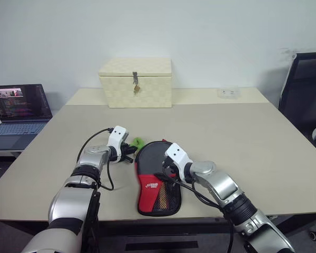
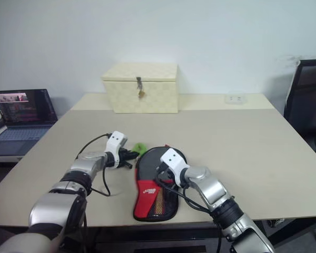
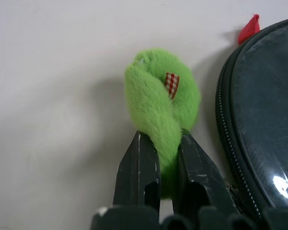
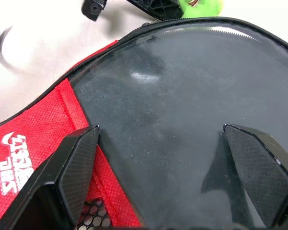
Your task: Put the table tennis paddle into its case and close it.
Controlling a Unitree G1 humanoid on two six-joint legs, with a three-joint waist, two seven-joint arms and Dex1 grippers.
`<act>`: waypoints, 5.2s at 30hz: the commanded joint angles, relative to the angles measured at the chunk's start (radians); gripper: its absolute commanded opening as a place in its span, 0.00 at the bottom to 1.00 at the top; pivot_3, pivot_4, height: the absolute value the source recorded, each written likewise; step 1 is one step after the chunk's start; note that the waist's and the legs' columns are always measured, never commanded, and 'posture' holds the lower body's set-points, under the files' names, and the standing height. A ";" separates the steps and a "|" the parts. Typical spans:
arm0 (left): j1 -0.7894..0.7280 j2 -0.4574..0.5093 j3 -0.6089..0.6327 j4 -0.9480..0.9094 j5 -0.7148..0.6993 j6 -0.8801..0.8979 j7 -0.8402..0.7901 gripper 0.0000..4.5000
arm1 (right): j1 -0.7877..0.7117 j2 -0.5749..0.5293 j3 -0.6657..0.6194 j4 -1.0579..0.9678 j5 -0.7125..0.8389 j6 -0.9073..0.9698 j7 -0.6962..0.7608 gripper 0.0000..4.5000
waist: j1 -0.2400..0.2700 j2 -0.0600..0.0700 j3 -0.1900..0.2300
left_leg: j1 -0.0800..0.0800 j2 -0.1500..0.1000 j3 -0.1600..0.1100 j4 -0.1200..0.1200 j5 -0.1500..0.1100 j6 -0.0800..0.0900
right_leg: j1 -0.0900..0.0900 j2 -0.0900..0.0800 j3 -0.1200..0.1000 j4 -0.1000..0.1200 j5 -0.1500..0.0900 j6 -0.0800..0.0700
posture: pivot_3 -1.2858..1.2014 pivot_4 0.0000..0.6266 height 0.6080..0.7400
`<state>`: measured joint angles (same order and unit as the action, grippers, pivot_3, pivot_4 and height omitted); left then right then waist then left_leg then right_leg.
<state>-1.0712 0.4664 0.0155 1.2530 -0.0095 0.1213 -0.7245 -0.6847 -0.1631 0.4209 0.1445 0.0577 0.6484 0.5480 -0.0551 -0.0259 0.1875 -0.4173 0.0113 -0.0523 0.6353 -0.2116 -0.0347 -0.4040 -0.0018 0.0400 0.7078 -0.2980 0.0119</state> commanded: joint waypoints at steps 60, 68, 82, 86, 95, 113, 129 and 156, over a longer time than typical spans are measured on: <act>-0.310 -0.408 -0.409 0.127 0.621 -0.458 0.513 0.00 | 0.223 -0.079 0.109 -0.252 -0.077 0.216 0.043 1.00 | 0.027 -0.001 -0.003 | 0.002 -0.016 -0.006 0.004 0.000 0.000 | 0.014 -0.007 -0.005 -0.010 -0.002 0.011 | 0.52 0.24 1.00; -0.333 -0.471 -0.435 0.126 0.645 -0.500 0.505 0.00 | 0.236 -0.077 0.110 -0.262 -0.079 0.223 0.036 1.00 | 0.029 -0.001 -0.003 | 0.002 -0.018 -0.008 0.006 0.000 0.000 | 0.016 -0.009 -0.007 -0.010 -0.002 0.013 | 0.52 0.24 1.00; -0.315 -0.512 -0.411 0.126 0.606 -0.512 0.406 0.00 | 0.229 -0.068 0.109 -0.250 -0.078 0.215 0.033 1.00 | 0.029 -0.001 -0.003 | 0.002 -0.018 -0.009 0.006 0.000 0.000 | 0.016 -0.009 -0.007 -0.010 -0.002 0.013 | 0.52 0.24 1.00; -0.297 -0.503 -0.364 0.125 0.551 -0.497 0.295 0.30 | 0.224 -0.064 0.105 -0.244 -0.077 0.212 0.032 1.00 | 0.026 -0.001 -0.003 | 0.002 -0.018 -0.009 0.006 0.000 0.000 | 0.016 -0.009 -0.007 -0.010 -0.002 0.013 | 0.52 0.24 1.00; -0.294 -0.447 -0.303 0.117 0.490 -0.494 0.207 0.99 | 0.188 -0.059 0.079 -0.213 -0.067 0.203 0.048 1.00 | 0.022 -0.001 -0.004 | 0.003 -0.018 -0.008 0.006 0.000 0.000 | 0.016 -0.009 -0.007 -0.010 -0.002 0.014 | 0.52 0.24 1.00; -0.253 -0.190 0.094 0.007 0.049 -0.458 -0.086 0.99 | 0.110 -0.151 -0.139 -0.493 0.140 0.410 0.106 1.00 | 0.022 -0.001 -0.003 | 0.000 -0.017 -0.014 0.006 -0.001 0.000 | 0.014 -0.011 -0.008 -0.010 -0.001 0.013 | 0.52 0.24 1.00; 0.066 -0.130 0.049 -0.229 -0.067 -0.295 -0.467 0.99 | 0.040 -0.528 -0.254 -0.445 0.147 0.240 0.211 1.00 | 0.021 0.000 -0.002 | 0.000 -0.017 -0.014 0.006 -0.001 0.001 | 0.014 -0.011 -0.007 -0.010 -0.001 0.013 | 0.52 0.24 1.00; 0.067 -0.171 -0.112 -0.079 0.038 -0.330 -0.613 1.00 | -0.153 -0.344 -0.095 0.240 -0.208 -0.297 0.124 0.56 | 0.022 0.000 -0.002 | 0.001 -0.017 -0.009 0.007 -0.001 0.001 | 0.014 -0.012 -0.006 -0.010 -0.001 0.013 | 0.52 0.24 1.00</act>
<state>-0.9962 0.3070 -0.0825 1.1682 0.0193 -0.2072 -1.3237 -0.8112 -0.4956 0.3569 0.3966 -0.1389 0.3785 0.6749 -0.0335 -0.0262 0.1850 -0.4166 -0.0055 -0.0616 0.6419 -0.2122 -0.0337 -0.3896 -0.0134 0.0340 0.6980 -0.2987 0.0245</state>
